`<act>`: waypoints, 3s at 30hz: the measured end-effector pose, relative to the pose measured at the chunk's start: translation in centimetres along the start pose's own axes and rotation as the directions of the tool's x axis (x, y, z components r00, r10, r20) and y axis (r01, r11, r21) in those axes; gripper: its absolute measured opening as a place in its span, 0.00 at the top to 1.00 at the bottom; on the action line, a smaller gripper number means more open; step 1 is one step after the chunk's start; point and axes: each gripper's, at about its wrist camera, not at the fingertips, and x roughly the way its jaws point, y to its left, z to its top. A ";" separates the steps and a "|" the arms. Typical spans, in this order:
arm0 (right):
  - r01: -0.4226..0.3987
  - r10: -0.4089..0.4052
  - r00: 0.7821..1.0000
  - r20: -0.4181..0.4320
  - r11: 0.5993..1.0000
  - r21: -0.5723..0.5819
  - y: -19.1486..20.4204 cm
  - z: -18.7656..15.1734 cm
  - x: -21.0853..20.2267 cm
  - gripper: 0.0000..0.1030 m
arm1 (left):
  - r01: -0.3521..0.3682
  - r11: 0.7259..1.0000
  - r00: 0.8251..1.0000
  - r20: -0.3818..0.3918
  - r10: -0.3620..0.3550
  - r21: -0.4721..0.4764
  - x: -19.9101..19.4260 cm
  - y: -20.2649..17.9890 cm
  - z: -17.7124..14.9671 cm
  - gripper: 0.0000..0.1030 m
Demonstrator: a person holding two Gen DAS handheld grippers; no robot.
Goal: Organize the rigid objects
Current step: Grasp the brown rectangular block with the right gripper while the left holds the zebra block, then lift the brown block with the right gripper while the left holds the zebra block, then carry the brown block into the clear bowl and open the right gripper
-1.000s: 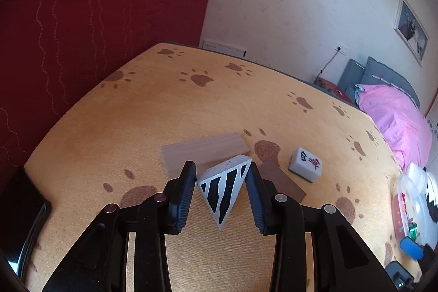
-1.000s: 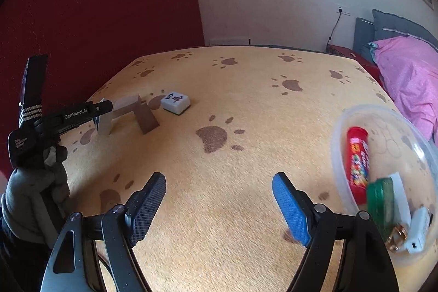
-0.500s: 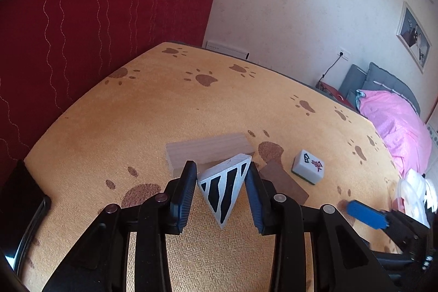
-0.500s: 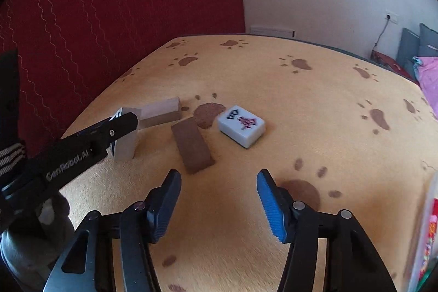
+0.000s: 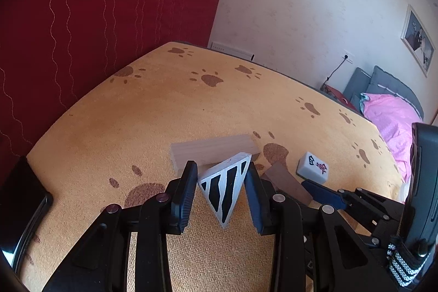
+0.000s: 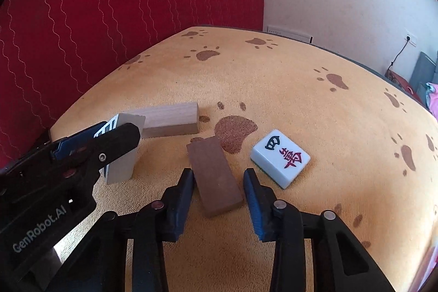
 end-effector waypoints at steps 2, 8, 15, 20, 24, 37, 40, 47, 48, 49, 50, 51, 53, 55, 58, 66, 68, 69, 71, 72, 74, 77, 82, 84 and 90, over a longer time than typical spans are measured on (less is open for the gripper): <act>0.007 -0.007 1.000 0.000 1.000 -0.007 0.1 -0.1 0.0 0.64 | 0.001 1.000 1.000 0.000 -0.001 0.001 0.0 0.0 0.0 0.65; 0.005 -0.005 1.000 -0.004 1.000 0.022 -0.5 -1.1 -1.1 0.68 | 0.004 1.000 1.000 -0.005 -0.004 0.001 0.0 0.0 0.0 0.65; 0.031 -0.030 0.999 -0.017 0.996 0.085 -2.2 -3.5 -3.4 0.68 | 0.025 1.000 0.999 -0.030 -0.024 0.017 0.4 -0.6 -0.2 0.65; 0.047 -0.044 0.999 -0.024 0.989 0.140 -3.6 -5.1 -4.8 0.68 | 0.033 0.999 0.998 -0.046 -0.032 0.012 0.6 -0.6 -0.3 0.64; 0.054 -0.050 0.998 -0.025 0.986 0.159 -4.2 -5.6 -5.2 0.68 | 0.039 0.999 0.997 -0.073 -0.038 0.015 1.1 -0.7 -0.5 0.64; 0.076 -0.074 0.997 -0.021 0.984 0.162 -3.7 -4.9 -4.6 0.64 | 0.052 0.998 0.990 -0.131 -0.050 0.017 1.9 -0.7 -0.8 0.62; 0.089 -0.087 0.996 -0.018 0.984 0.152 -3.5 -5.1 -4.8 0.68 | 0.067 0.997 0.991 -0.121 -0.063 0.027 1.7 -0.9 -0.9 0.66; 0.085 -0.089 0.996 0.009 0.977 0.197 -4.0 -5.6 -6.7 0.70 | 0.115 0.992 0.991 -0.080 -0.112 0.044 0.9 -1.5 -0.8 0.69; 0.083 -0.088 0.996 0.017 0.975 0.205 -4.1 -5.7 -7.1 0.70 | 0.120 0.992 0.990 -0.076 -0.117 0.046 0.8 -1.6 -0.8 0.69; 0.081 -0.088 0.996 0.024 0.974 0.212 -4.2 -5.8 -7.6 0.70 | 0.125 0.991 0.990 -0.072 -0.121 0.048 0.7 -1.7 -0.8 0.69; 0.080 -0.089 0.996 0.032 0.972 0.220 -4.4 -5.9 -8.0 0.70 | 0.129 0.990 0.990 -0.068 -0.126 0.049 0.6 -1.8 -0.7 0.69; 0.080 -0.090 0.995 0.038 0.970 0.228 -4.5 -6.1 -8.5 0.70 | 0.133 0.990 0.989 -0.064 -0.130 0.049 0.5 -1.8 -0.7 0.69; 0.082 -0.097 0.994 0.047 0.966 0.247 -4.9 -6.5 -9.3 0.70 | 0.140 0.989 0.989 -0.060 -0.137 0.050 0.4 -1.9 -0.6 0.69; 0.089 -0.108 0.993 0.057 0.959 0.268 -5.4 -6.9 -10.3 0.70 | 0.145 0.988 0.988 -0.057 -0.142 0.051 0.2 -2.0 -0.6 0.69; 0.107 -0.134 0.988 0.071 0.948 0.299 -6.2 -7.5 -11.7 0.70 | 0.154 0.986 0.987 -0.055 -0.151 0.057 0.0 -2.2 -0.7 0.69; 0.168 -0.225 0.969 0.100 0.902 0.398 -9.4 -9.1 -15.2 0.70 | 0.185 0.978 0.982 -0.057 -0.181 0.094 -0.8 -3.7 -1.2 0.69; 0.190 -0.253 0.962 0.099 0.887 0.422 -10.3 -9.5 -15.7 0.70 | 0.191 0.976 0.981 -0.058 -0.185 0.102 -0.9 -3.9 -1.3 0.69; 0.200 -0.266 0.959 0.098 0.879 0.433 -10.8 -9.7 -16.0 0.70 | 0.192 0.976 0.981 -0.059 -0.187 0.105 -0.9 -4.0 -1.4 0.69; 0.221 -0.293 0.951 0.094 0.862 0.456 -11.8 -10.2 -16.6 0.70 | 0.195 0.975 0.980 -0.060 -0.189 0.108 -1.0 -4.2 -1.4 0.69; 0.230 -0.305 0.948 0.092 0.854 0.467 -12.2 -10.4 -16.8 0.70 | 0.196 0.975 0.980 -0.060 -0.190 0.110 -1.0 -4.2 -1.5 0.69; 0.247 -0.328 0.941 0.085 0.835 0.491 -13.2 -10.9 -17.3 0.70 | 0.197 0.974 0.980 -0.060 -0.191 0.112 -1.1 -4.3 -1.5 0.69; 0.273 -0.361 0.930 0.073 0.809 0.520 -14.5 -11.7 -17.9 0.70 | 0.199 0.973 0.979 -0.062 -0.192 0.116 -1.1 -4.4 -1.6 0.69; 0.313 -0.418 0.907 0.055 0.755 0.576 -16.8 -13.0 -18.7 0.70 | 0.199 0.973 0.979 -0.063 -0.193 0.120 -1.2 -4.6 -1.7 0.69; 0.335 -0.444 0.895 0.040 0.729 0.597 -17.6 -13.6 -19.0 0.65 | 0.200 0.972 0.979 -0.062 -0.194 0.121 -1.2 -4.6 -1.7 0.69; 0.359 -0.480 0.877 0.028 0.693 0.625 -18.6 -15.0 -19.9 0.59 | 0.201 0.971 0.979 -0.059 -0.195 0.127 -1.3 -4.8 -1.8 0.69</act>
